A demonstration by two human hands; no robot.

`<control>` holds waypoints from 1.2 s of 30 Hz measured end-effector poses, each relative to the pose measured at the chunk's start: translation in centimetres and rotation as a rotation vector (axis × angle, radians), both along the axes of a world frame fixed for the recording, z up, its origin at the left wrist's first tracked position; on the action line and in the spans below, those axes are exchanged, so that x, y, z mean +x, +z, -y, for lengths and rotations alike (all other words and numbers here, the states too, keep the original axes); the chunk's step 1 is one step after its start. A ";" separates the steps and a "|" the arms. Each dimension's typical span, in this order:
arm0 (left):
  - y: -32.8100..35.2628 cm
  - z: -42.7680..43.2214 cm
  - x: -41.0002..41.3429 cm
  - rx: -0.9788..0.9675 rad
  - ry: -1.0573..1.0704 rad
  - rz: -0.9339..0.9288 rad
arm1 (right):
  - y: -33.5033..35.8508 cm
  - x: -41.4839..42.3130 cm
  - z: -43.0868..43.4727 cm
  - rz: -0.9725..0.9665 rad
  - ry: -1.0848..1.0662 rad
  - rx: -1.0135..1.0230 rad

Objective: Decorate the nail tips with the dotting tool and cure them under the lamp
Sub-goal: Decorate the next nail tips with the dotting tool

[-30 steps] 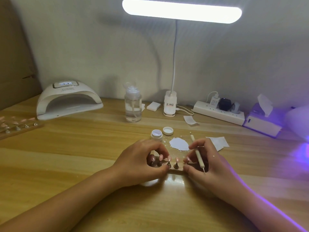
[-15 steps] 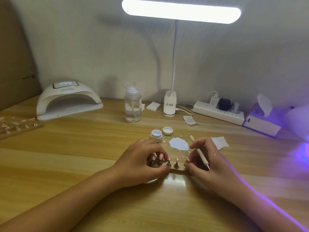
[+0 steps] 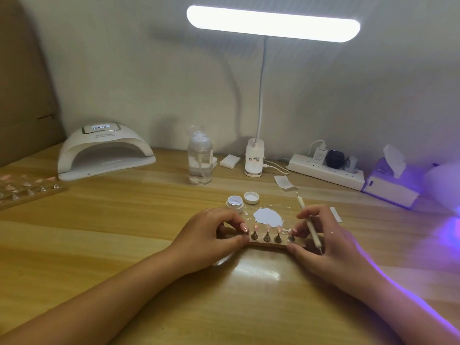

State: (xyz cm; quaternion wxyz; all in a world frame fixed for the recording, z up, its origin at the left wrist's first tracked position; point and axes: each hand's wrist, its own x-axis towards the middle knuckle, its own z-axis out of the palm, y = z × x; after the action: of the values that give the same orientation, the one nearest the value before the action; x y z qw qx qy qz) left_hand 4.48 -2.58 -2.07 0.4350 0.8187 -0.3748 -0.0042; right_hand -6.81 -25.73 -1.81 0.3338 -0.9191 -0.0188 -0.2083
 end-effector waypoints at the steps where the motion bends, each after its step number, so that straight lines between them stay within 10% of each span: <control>1: -0.1 0.0 0.0 0.002 -0.002 -0.010 | -0.1 0.1 0.1 -0.007 0.004 -0.004; 12: -0.3 0.1 0.1 0.014 0.042 0.023 | 1.4 -0.3 0.3 0.134 -0.058 0.236; 17: -0.3 0.1 0.2 0.014 0.039 0.028 | 0.3 -0.3 -0.5 -0.078 -0.022 -0.046; 26: -0.3 0.1 0.3 0.003 0.022 -0.004 | 0.1 -0.2 -0.1 0.110 -0.104 0.068; 31: -0.2 0.1 0.2 -0.006 0.023 -0.020 | 0.9 0.5 -0.7 0.316 -0.262 0.490; 36: -0.2 0.2 0.2 -0.029 0.021 -0.033 | 1.1 2.8 -1.4 0.114 -0.264 0.798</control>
State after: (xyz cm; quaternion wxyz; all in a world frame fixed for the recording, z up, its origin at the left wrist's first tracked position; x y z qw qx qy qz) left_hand 4.69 -2.76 -2.25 0.4529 0.8160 -0.3591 -0.0079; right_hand -4.01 -24.28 -0.74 0.6325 -0.6991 0.1629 -0.2909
